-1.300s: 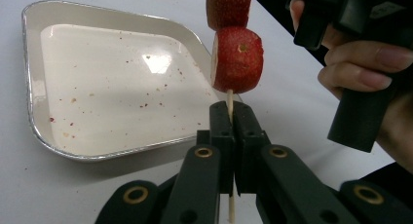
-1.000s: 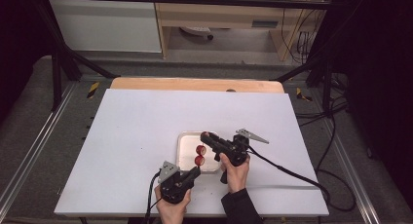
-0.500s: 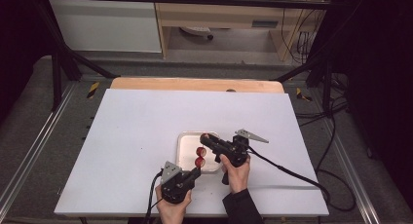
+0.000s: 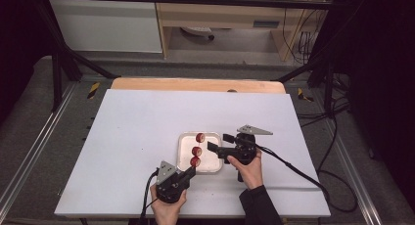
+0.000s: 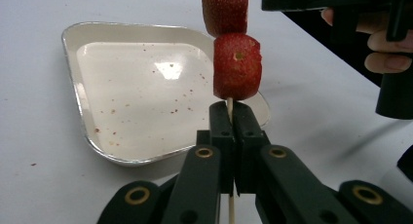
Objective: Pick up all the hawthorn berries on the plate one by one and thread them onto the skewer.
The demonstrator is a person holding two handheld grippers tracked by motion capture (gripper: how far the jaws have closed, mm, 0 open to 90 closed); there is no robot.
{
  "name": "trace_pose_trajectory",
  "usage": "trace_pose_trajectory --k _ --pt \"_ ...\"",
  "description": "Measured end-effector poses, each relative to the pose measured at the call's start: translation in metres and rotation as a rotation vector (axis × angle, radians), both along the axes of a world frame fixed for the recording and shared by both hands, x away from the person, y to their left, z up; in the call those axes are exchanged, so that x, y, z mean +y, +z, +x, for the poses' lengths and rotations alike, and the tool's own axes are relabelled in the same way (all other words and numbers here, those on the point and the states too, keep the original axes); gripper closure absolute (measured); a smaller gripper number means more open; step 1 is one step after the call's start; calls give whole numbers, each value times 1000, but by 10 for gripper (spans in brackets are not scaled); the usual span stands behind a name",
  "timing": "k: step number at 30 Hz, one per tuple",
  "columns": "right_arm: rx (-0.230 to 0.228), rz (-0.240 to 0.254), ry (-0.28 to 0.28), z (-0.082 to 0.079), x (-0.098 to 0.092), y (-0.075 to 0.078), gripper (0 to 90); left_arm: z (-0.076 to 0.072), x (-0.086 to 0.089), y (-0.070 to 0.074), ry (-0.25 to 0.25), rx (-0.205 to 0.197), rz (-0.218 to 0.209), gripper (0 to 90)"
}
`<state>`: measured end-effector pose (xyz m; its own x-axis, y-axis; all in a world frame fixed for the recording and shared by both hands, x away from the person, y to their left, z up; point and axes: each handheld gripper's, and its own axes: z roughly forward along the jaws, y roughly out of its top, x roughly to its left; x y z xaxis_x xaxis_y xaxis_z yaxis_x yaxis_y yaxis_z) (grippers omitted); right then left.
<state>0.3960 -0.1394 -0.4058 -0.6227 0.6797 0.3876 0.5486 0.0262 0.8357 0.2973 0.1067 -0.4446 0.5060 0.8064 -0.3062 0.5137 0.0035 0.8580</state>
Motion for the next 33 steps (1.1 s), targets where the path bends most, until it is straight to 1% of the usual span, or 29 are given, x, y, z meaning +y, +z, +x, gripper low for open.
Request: trace_pose_trajectory --k 1,3,7,8,12,15,17,18,19,21,23,25,28,33 --pt "-5 -39 12 0 -2 0 96 0 1 0 1 -2 8 888" --pt "-6 -95 31 0 -6 -1 67 1 3 1 -1 -1 18 888" --pt "-22 -161 55 -2 -14 -3 46 1 7 2 -1 -4 29 888" --pt "-24 -184 64 -3 -16 -4 43 2 8 3 -1 -4 30 888" --pt "-12 -285 91 -4 -23 -8 13 3 11 5 -11 -1 48 888" --pt "-9 -333 119 -7 -29 -12 8 5 13 6 -18 2 60 888" --pt "-7 -364 127 -9 -33 -16 7 6 14 8 -24 8 74 888" --pt "-12 -373 133 -10 -35 -17 7 7 15 9 -25 6 84 888" --pt "-7 -373 134 -11 -38 -19 7 8 15 10 -29 8 89 888" --pt "-4 -378 123 -13 -43 -22 15 9 16 12 -35 10 100 888" --pt "-4 -401 117 -14 -49 -25 15 10 17 14 -39 10 112 888" --pt "-5 -407 115 -17 -55 -28 15 11 17 16 -41 8 121 888" --pt "-19 -401 123 -20 -65 -32 14 14 19 18 -44 10 138 887" --pt "-10 -401 119 -25 -79 -37 14 21 19 21 -48 21 154 888"
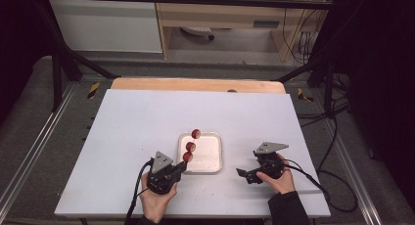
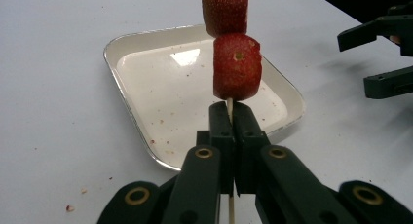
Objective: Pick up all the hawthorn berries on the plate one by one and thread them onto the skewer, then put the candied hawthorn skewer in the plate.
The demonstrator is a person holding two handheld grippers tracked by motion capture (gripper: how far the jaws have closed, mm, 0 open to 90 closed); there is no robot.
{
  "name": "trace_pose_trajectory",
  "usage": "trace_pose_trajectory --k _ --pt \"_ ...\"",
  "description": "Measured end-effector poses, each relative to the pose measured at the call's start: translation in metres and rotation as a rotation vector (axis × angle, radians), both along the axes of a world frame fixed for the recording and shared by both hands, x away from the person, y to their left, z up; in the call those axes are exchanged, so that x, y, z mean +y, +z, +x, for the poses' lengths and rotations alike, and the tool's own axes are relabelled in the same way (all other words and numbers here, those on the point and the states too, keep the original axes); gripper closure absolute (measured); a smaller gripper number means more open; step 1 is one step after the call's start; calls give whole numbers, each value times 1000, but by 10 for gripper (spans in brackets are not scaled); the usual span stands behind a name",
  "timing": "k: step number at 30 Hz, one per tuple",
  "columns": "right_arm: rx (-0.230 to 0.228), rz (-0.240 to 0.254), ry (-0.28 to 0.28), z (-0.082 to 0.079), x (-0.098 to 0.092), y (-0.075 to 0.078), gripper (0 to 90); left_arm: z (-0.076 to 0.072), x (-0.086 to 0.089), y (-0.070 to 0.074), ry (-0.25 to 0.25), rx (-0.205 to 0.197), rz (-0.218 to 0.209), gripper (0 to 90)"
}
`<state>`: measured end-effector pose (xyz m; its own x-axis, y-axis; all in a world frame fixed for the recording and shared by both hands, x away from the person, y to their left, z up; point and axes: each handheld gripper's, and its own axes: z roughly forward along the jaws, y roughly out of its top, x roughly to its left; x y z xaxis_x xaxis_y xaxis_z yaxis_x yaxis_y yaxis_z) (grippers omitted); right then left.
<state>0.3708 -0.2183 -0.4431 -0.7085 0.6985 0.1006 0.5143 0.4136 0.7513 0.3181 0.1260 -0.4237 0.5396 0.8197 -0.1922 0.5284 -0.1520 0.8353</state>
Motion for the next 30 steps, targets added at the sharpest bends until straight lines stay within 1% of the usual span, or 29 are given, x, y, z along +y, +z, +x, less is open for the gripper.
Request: trace_pose_trajectory --k 7,9,10,11,15,17,20,22,29,30 --pt "-8 11 -3 -7 -12 -2 14 11 -1 9 -12 16 39 887" --pt "1 19 -5 -9 -14 -2 15 14 -2 11 -15 18 45 888" --pt "-4 19 -5 -9 -16 -3 14 15 -2 12 -17 18 51 888" --pt "3 18 -6 -10 -17 -3 14 16 -3 14 -18 17 57 888" --pt "-1 13 -15 -12 -22 -4 15 23 -6 16 -26 32 88 888" --pt "2 24 -19 -13 -23 -4 15 27 -8 17 -31 45 110 887" --pt "3 19 -17 -13 -25 -5 15 33 -13 17 -37 56 146 887" --pt "8 20 -22 -14 -25 -6 15 38 -16 16 -33 66 160 887" --pt "5 37 -31 -15 -29 -6 15 51 -23 8 -30 112 225 887" --pt "2 37 -31 -15 -30 -6 15 52 -24 6 -31 120 229 887"
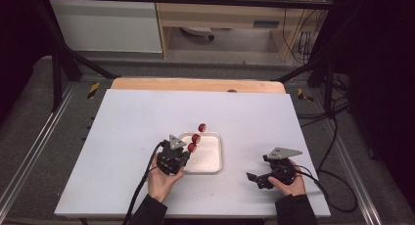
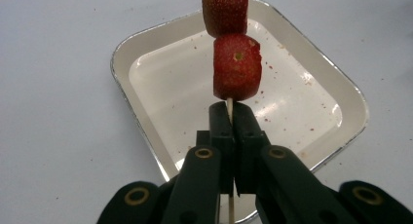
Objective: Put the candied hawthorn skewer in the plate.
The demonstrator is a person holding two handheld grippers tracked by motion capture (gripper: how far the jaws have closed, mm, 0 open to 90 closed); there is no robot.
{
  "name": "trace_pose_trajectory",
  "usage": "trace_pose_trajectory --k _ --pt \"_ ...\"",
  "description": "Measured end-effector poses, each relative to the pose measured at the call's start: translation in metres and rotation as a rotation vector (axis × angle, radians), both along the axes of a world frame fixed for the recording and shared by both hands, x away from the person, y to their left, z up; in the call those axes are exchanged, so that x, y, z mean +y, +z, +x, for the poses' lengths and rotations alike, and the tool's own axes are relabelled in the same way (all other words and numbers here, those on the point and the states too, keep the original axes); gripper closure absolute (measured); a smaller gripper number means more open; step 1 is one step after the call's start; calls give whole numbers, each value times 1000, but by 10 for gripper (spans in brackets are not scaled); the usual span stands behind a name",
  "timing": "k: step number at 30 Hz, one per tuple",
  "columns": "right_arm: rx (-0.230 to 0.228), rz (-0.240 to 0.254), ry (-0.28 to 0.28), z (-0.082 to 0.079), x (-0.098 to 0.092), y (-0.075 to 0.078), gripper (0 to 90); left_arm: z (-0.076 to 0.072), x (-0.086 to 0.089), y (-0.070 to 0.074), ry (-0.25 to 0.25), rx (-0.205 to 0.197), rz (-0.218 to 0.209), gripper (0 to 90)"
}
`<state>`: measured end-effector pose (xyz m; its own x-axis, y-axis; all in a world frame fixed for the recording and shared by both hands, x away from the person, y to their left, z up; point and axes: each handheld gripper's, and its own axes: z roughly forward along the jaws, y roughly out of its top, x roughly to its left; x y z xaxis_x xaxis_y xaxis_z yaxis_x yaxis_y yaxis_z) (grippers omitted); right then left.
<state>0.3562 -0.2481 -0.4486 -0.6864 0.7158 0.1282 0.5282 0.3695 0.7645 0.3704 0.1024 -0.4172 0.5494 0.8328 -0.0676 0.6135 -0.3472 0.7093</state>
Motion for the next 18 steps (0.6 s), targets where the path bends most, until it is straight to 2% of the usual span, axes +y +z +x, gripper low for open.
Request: trace_pose_trajectory --k 11,18 --pt "9 7 2 -1 -2 -1 15 5 -12 -11 -6 50 72 886" --pt "15 4 2 0 -1 -2 15 8 -17 -17 3 65 96 886"
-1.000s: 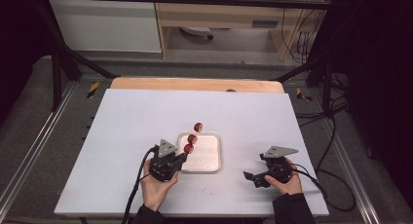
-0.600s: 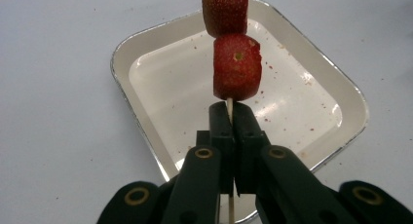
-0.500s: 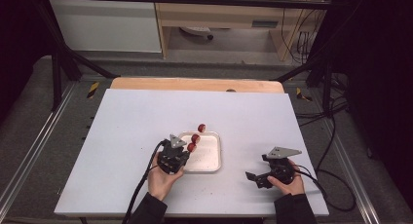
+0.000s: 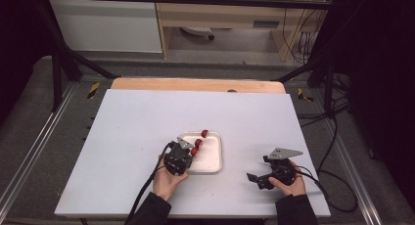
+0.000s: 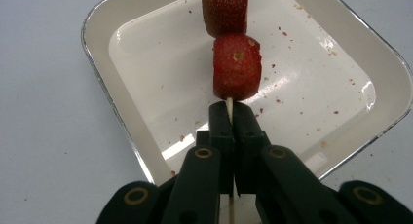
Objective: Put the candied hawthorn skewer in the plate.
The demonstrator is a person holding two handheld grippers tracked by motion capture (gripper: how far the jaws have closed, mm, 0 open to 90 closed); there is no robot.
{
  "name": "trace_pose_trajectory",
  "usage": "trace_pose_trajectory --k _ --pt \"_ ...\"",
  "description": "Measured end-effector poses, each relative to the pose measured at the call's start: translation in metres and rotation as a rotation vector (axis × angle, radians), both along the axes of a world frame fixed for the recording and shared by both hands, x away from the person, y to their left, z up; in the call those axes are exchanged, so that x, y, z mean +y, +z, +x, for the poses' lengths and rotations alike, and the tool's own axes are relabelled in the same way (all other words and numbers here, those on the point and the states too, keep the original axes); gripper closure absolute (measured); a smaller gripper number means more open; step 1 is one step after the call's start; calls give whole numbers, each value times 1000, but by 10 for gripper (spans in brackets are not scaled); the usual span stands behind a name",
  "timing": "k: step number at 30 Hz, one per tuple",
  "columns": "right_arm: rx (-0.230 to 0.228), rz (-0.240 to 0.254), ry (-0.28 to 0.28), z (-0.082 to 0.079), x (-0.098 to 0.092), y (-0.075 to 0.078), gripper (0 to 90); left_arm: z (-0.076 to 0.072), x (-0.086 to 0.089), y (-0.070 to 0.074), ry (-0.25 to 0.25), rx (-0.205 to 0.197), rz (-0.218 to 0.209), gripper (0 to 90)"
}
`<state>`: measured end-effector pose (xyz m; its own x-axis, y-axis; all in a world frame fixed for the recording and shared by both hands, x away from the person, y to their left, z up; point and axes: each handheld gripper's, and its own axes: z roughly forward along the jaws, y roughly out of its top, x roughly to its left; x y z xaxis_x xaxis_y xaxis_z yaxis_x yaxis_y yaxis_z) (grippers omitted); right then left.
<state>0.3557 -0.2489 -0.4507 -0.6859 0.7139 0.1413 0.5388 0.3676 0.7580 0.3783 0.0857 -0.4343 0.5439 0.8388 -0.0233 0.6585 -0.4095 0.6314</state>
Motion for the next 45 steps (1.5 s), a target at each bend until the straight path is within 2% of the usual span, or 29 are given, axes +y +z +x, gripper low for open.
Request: trace_pose_trajectory --k 14,20,23,26,30,35,41,45 --pt "12 -7 -2 0 2 -2 15 1 -1 -3 -1 3 12 876" --pt "10 -5 -3 0 1 -2 15 1 1 -1 -10 -3 23 824" --pt "5 -7 -4 0 1 -1 14 1 5 2 -27 -3 17 757" --pt "5 -7 -4 0 1 -1 14 0 10 6 -53 -14 -8 659" --pt "8 3 -11 0 0 0 14 0 17 12 -116 8 -28 500" --pt "6 5 -13 0 0 0 13 1 28 18 -163 0 -51 367" --pt "3 4 -10 0 0 1 11 -4 43 26 -207 -6 -47 219" --pt "4 9 -17 -1 0 1 11 -12 60 28 -218 -28 -37 145"
